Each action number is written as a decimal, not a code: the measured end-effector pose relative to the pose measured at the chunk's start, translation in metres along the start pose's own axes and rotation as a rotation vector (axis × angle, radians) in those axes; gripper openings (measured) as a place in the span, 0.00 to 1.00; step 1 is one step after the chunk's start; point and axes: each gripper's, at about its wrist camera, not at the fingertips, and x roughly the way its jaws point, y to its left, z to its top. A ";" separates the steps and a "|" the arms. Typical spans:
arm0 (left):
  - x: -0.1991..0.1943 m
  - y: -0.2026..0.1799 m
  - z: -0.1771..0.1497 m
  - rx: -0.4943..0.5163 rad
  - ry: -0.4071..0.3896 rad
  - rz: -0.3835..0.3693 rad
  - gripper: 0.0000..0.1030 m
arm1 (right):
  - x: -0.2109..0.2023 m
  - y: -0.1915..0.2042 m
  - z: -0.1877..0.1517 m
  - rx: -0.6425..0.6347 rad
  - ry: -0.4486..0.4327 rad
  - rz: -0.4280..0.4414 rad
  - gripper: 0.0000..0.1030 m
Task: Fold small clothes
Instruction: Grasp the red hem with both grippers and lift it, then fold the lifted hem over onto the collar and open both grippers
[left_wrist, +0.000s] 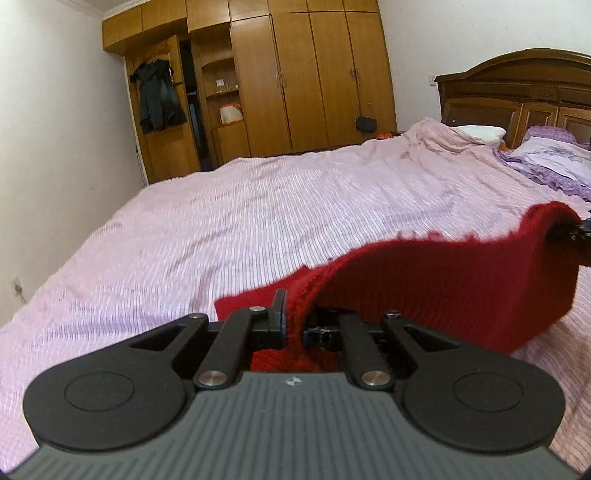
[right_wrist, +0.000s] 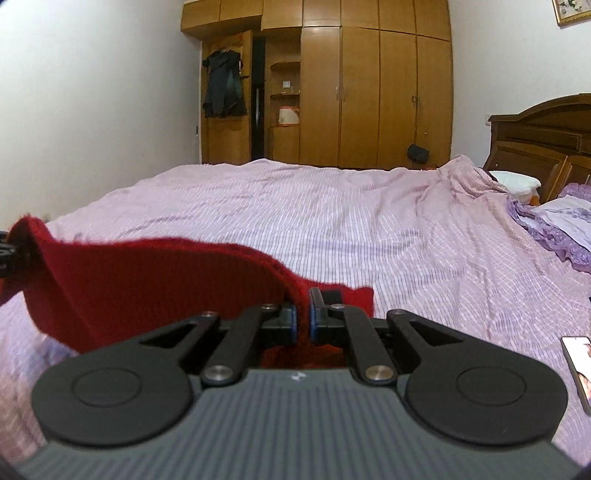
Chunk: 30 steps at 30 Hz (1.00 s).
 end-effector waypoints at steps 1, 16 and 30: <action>0.006 0.000 0.005 0.001 -0.002 0.003 0.08 | 0.006 -0.001 0.003 0.003 -0.003 -0.005 0.09; 0.152 0.016 0.028 0.000 0.091 0.050 0.08 | 0.119 -0.001 0.022 -0.045 0.025 -0.093 0.09; 0.254 0.019 -0.018 0.011 0.243 0.057 0.09 | 0.207 0.006 -0.022 -0.097 0.177 -0.119 0.10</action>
